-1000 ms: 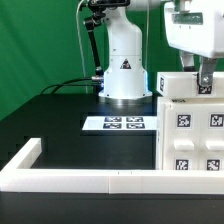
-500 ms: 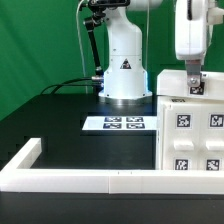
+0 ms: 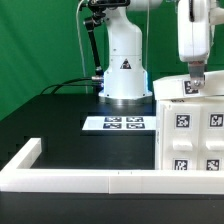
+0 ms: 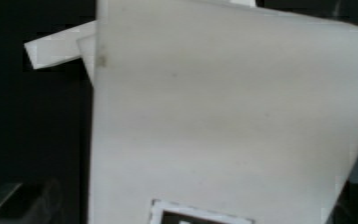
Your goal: Assemble cabinet
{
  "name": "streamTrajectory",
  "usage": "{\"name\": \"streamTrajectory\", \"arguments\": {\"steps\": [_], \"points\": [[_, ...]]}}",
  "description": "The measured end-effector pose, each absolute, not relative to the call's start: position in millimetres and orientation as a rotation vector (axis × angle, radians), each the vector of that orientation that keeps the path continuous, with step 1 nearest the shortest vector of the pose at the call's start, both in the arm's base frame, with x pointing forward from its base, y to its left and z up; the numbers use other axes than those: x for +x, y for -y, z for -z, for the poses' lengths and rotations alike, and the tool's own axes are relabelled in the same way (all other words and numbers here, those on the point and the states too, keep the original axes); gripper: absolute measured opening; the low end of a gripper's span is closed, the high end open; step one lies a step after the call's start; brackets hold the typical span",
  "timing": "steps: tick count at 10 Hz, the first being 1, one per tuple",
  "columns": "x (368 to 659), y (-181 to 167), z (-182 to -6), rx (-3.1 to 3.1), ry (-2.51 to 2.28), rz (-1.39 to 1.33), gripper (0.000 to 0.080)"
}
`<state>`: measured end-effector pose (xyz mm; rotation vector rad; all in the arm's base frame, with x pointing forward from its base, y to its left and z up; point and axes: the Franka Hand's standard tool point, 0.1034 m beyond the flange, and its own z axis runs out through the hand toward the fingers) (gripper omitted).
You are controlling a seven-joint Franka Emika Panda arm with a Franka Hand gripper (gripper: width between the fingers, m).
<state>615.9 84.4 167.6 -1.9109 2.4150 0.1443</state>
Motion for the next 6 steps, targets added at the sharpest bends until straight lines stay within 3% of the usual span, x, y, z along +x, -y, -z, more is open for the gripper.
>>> {"name": "streamTrajectory", "arguments": {"steps": [4,6], "points": [[624,-87,-195.5,-1.958,-2.297,-0.117,0.0797],[622,-88,-191.4,-1.994,-2.272,-0.119,0.0797]]}}
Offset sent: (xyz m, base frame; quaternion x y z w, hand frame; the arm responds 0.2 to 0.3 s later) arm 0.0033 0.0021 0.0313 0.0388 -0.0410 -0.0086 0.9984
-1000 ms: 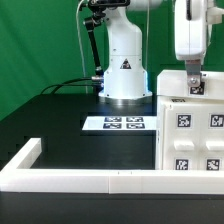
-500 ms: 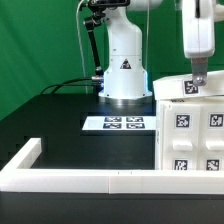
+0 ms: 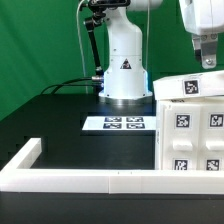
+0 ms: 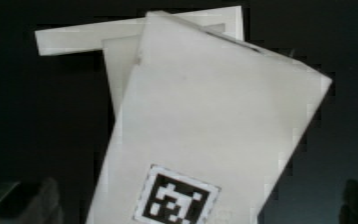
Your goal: Assemble cabinet
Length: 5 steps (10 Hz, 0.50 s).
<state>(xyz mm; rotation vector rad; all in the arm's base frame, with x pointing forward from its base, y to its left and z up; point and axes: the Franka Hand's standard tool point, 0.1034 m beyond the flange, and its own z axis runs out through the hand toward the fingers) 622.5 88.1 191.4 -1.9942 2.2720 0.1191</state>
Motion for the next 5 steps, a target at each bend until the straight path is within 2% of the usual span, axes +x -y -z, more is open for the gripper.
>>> {"name": "streamTrajectory", "arguments": {"steps": [1,5], "points": [[622.3,-88.5,-190.8,-2.007,-2.262,-0.119,0.0797],[629.0,-98.4,-195.5,-2.521,-1.675,-0.066,0.0797]]}}
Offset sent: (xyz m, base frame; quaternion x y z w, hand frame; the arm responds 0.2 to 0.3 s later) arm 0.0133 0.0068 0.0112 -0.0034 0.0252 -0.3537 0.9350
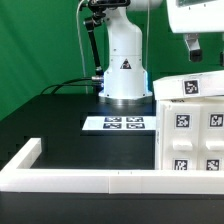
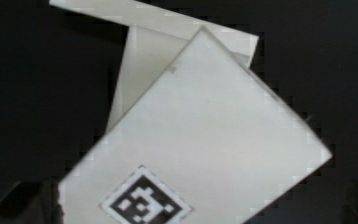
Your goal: Assemble cabinet
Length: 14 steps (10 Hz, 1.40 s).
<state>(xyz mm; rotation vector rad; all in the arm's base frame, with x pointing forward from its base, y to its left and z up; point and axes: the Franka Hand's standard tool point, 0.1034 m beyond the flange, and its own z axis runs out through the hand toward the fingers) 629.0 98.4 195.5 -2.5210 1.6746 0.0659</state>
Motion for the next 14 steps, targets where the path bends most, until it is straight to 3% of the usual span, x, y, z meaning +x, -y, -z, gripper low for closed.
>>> {"name": "streamTrajectory", "arguments": {"steps": [7,10,14], "points": [[629,-96,-193.4,-2.894,-0.874,-0.014,0.0797],[631,-98,-198.6,-3.029,-0.253,0.051,0.0797],[629,-84,-192.9,-3.028,0.357,0.071,0.0797]]}}
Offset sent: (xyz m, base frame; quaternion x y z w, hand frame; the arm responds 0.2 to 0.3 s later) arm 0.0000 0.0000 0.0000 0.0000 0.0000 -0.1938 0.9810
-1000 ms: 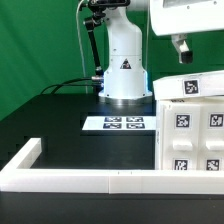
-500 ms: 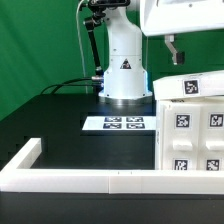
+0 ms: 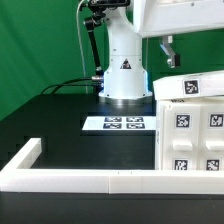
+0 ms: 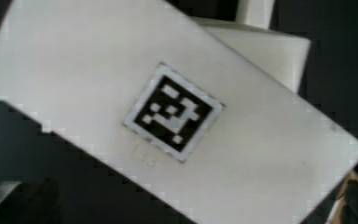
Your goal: Assemble cabinet
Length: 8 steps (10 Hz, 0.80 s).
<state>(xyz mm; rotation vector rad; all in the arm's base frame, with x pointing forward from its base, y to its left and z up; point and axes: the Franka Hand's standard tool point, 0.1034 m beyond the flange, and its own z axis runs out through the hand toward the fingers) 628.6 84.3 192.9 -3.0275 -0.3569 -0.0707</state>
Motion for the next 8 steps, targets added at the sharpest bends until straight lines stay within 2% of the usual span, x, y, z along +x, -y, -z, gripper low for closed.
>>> {"name": "streamTrajectory", "arguments": {"steps": [8], "points": [[622.7,-85.6,-186.6,-2.867,1.178,0.078,0.0797]]}}
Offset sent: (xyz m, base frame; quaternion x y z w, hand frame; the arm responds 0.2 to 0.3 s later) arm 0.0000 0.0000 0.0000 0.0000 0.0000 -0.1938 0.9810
